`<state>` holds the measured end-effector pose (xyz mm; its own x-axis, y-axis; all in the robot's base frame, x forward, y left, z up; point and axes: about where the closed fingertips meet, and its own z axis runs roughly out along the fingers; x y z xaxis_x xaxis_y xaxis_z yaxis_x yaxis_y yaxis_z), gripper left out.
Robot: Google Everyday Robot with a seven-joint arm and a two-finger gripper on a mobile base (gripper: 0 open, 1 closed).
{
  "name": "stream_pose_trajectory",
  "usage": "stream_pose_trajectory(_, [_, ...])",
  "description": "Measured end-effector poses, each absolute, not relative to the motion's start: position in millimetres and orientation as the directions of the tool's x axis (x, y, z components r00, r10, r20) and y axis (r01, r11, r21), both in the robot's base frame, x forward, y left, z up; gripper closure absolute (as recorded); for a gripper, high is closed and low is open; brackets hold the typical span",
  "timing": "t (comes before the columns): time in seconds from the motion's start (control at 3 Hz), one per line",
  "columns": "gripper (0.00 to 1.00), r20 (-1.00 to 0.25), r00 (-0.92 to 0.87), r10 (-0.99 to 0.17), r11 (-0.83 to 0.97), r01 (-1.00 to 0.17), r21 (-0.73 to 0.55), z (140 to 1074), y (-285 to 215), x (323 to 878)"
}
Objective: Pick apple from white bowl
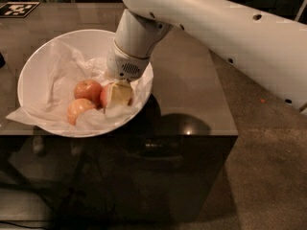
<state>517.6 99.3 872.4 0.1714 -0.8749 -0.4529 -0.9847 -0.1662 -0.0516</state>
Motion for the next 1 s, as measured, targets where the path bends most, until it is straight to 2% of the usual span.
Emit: stream_pose_trajectory(1.0, [0.89, -0.453, 0.171, -0.875, -0.166, -0.985, -0.052, 872.4, 99.3, 517.6])
